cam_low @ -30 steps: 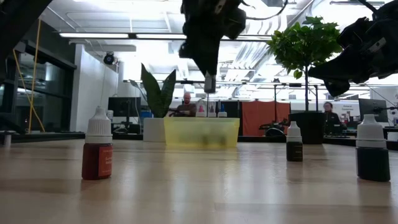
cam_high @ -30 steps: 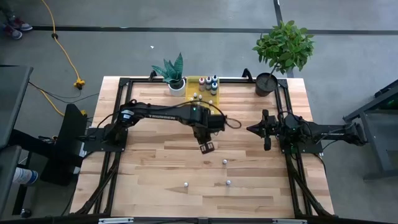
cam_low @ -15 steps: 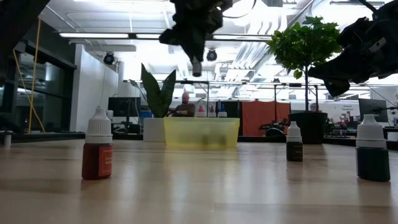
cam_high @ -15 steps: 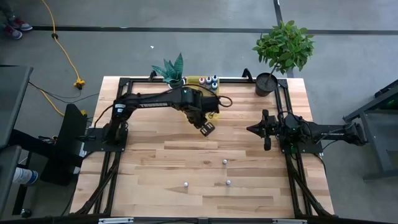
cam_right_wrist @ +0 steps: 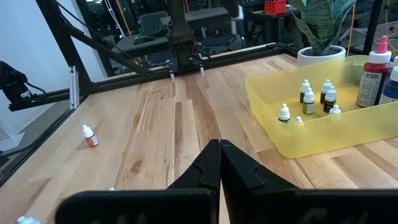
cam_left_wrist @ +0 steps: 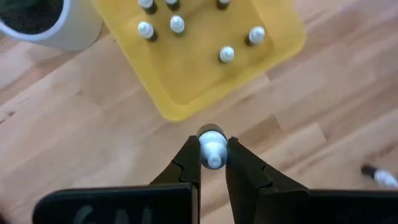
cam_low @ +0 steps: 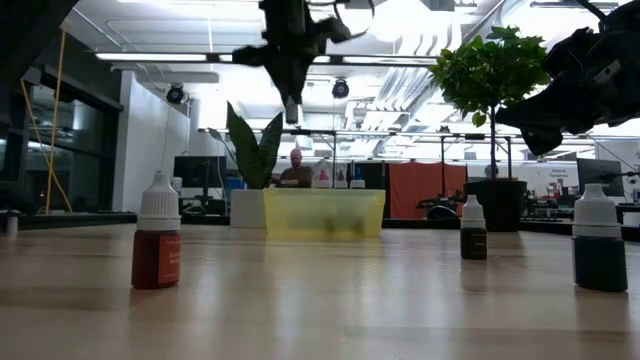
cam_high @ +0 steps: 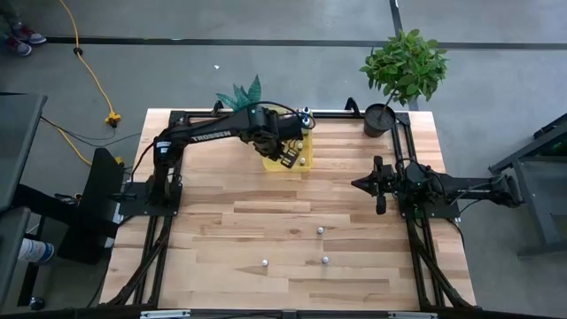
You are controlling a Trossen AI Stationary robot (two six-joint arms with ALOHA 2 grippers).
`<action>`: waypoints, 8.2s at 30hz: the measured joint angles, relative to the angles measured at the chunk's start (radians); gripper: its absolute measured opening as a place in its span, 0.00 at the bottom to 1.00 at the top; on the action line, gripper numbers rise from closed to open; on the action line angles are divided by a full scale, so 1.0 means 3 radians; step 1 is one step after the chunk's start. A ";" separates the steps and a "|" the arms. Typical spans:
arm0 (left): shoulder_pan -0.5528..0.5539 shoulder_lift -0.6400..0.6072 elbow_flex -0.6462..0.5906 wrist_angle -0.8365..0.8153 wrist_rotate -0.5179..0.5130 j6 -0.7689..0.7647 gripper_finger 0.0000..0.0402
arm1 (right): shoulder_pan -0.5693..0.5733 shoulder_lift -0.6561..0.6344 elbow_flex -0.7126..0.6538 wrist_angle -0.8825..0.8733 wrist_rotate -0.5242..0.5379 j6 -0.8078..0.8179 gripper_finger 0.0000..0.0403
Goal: Pick & Place food coloring
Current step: Put the small red food coloring bottle into the yellow bin, then put the small orange food coloring bottle into the yellow bin
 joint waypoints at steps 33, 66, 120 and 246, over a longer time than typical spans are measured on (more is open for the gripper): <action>0.0581 0.0011 -0.1588 0.1767 -0.0054 -0.0271 0.08 | 0.0000 0.0000 -0.0001 0.0000 0.0000 0.0000 0.00; 0.0750 0.0231 -0.1745 0.2193 -0.0045 -0.0097 0.09 | 0.0001 -0.0001 -0.0001 0.0000 0.0000 0.0000 0.00; 0.0596 0.0231 -0.0617 0.1447 -0.0210 0.1139 0.32 | 0.0000 -0.0001 0.0000 0.0000 0.0000 0.0000 0.00; -0.2323 0.0718 -0.0903 0.1105 0.0560 -0.2325 0.60 | 0.0000 0.0000 0.0000 0.0000 0.0000 0.0000 0.00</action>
